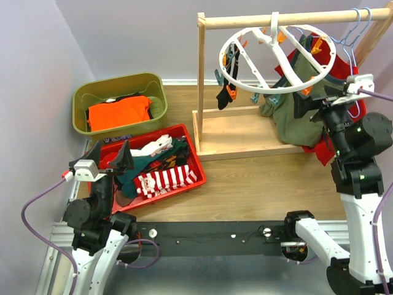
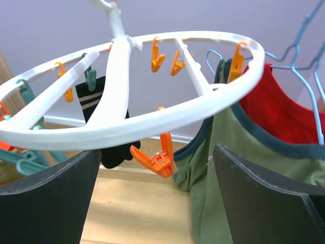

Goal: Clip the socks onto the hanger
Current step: Open the clamp at the hanger.

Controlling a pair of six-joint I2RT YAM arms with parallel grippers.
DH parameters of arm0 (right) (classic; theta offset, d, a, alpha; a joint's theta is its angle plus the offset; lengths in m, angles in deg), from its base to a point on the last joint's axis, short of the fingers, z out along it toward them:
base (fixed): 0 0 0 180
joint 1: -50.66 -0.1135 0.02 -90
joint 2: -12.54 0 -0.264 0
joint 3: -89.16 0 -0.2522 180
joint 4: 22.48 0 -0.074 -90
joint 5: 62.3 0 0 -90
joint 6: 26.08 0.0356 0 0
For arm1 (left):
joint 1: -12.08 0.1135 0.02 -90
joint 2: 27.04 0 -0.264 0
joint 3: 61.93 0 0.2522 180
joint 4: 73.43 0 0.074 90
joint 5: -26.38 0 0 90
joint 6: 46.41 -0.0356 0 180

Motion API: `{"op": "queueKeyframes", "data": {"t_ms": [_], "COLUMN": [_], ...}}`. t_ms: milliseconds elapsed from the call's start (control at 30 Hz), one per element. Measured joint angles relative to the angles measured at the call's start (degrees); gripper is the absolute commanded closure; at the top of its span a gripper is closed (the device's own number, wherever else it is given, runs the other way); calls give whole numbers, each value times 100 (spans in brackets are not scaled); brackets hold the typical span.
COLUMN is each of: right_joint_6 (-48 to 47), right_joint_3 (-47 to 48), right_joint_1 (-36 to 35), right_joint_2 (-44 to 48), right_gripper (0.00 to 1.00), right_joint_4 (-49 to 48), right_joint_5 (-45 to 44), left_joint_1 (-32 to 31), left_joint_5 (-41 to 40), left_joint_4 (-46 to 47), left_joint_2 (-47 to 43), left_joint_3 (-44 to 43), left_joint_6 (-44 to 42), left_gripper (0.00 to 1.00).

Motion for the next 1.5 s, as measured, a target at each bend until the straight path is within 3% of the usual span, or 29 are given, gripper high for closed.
{"op": "queueKeyframes", "data": {"t_ms": [367, 767, 1133, 1500], "right_joint_6": [-595, -767, -782, -763], "right_joint_3": [789, 1034, 1049, 890], "right_joint_1": [0, -2, 0, 0], "right_joint_2": [-859, -929, -671, -654], "right_gripper": [4, 7, 26, 23], "right_joint_4": [564, 981, 1088, 1082], "right_joint_5": [645, 1547, 1716, 1718], "left_joint_1": [0, 0, 0, 0], "left_joint_5": [28, 52, 138, 153], "left_joint_4": [35, 35, 37, 37], "left_joint_2": [0, 0, 15, 20], "left_joint_3": [2, 2, 2, 2], "left_joint_6": [-20, -24, -28, -28], "left_gripper": [1, 1, 1, 1]}}
